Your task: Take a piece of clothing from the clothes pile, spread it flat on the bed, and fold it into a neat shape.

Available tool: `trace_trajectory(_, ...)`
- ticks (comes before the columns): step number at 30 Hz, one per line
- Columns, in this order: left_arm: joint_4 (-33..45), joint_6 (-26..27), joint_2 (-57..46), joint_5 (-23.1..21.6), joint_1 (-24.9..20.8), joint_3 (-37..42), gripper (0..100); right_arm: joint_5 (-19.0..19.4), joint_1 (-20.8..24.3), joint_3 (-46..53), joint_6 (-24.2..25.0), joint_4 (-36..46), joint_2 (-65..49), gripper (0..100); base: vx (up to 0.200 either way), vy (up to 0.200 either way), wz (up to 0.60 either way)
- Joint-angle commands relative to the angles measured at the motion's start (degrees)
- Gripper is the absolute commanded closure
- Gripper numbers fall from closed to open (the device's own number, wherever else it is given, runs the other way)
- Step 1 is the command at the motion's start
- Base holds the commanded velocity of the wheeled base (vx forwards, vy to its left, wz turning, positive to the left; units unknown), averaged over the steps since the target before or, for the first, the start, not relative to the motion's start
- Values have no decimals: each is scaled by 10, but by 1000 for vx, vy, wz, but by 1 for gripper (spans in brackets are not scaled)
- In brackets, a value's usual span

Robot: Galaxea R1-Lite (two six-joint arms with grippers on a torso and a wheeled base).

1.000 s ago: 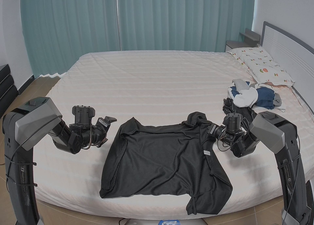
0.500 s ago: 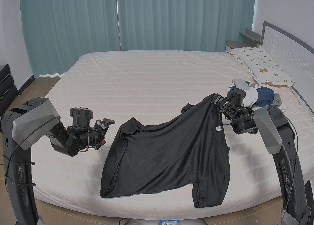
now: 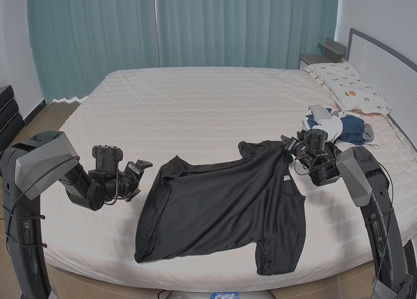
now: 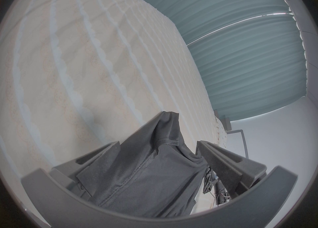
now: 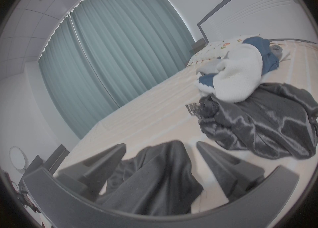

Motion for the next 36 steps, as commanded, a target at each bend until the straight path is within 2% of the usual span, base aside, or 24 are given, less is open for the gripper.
trace_trajectory(1, -51, 3, -21, 0, -3, 47, 0, 38, -7, 161, -16, -38, -89, 0, 0, 0, 0)
trace_trajectory(3, -63, 3, -24, 0, -4, 54, 0, 44, -9, 189, -26, -42, -102, 0, 0, 0, 0)
trace_trajectory(4, -83, 11, -30, 0, -4, 68, 0, 49, -15, 248, -44, -63, -128, 0, 0, 0, 0)
trace_trajectory(6, -84, 18, -36, 0, -4, 73, 0, 50, -19, 291, -44, -85, -149, 0, 0, 0, 0)
trace_trajectory(9, -82, 23, -50, 0, -9, 84, 0, 56, -22, 406, -38, -102, -207, 0, 0, 0, 0)
trace_trajectory(14, -89, 25, -74, 1, -18, 134, 0, 64, -22, 560, 19, -153, -283, 0, 0, 0, 0)
trace_trajectory(15, -89, 25, -76, 1, -18, 137, 0, 64, -22, 569, 22, -157, -287, 0, -200, 0, 0)
trace_trajectory(16, -90, 24, -88, 0, -20, 166, 0, 65, -20, 633, 33, -169, -316, 0, -200, 0, 0)
trace_trajectory(18, -93, 25, -93, 0, -26, 191, 0, 68, -18, 687, 37, -178, -339, 0, -200, 0, 0)
trace_trajectory(22, -131, 29, -94, 5, -39, 238, 0, 87, -16, 785, 57, -223, -372, 0, -200, 0, 0)
trace_trajectory(27, -176, 51, -92, 8, -61, 291, 0, 86, -8, 878, 109, -300, -378, 0, -40, 0, 0)
trace_trajectory(31, -171, 89, -87, 16, -72, 303, 0, 88, -9, 901, 115, -332, -366, 0, 0, 0, 0)
trace_trajectory(36, -171, 175, -68, 83, -98, 308, 0, 93, -7, 921, 111, -339, -363, 0, 0, 0, 0)
